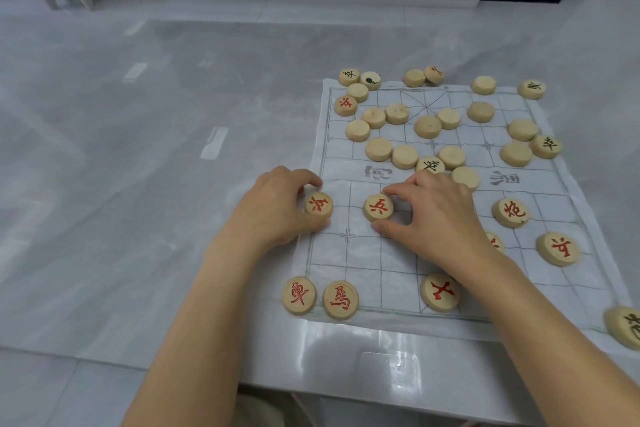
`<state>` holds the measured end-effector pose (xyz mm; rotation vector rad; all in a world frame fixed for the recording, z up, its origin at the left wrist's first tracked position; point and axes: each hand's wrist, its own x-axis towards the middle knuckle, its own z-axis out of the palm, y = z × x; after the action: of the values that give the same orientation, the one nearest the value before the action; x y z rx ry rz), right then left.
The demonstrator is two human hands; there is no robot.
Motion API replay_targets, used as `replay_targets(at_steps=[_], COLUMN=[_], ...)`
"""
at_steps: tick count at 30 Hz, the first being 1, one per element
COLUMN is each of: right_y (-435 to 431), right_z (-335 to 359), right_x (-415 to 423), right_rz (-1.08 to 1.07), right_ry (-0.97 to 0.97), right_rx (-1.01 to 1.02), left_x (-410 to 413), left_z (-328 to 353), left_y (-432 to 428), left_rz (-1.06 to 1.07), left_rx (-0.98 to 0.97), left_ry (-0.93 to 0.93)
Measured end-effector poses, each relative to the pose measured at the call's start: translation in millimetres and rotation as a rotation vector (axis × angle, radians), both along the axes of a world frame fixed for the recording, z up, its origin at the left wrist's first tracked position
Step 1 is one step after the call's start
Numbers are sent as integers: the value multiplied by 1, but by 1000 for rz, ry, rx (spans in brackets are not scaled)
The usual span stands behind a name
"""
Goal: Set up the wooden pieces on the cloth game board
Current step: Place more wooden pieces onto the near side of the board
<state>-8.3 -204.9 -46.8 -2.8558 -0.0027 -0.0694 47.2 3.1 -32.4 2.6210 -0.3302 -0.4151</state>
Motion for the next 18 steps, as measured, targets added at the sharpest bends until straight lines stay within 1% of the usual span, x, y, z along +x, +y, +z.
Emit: replay_targets(at_steps=[4,8,13,18], right_y=[0,-1,-9,-25], right_z=[0,-2,4,13], right_x=[0,0,-1,0], right_rz=[-4,-11,-104,-203], right_ry=[4,-1,-38,-27], right_rx=[-5,6,62,59], left_x=[0,1,5,3], left_z=[-1,-2,1,2], left_y=[3,5,13,9], left_rz=[-25,11,125,100], left_rx=[-6,-23,-57,-43], left_ry=[-5,-45,-137,-128])
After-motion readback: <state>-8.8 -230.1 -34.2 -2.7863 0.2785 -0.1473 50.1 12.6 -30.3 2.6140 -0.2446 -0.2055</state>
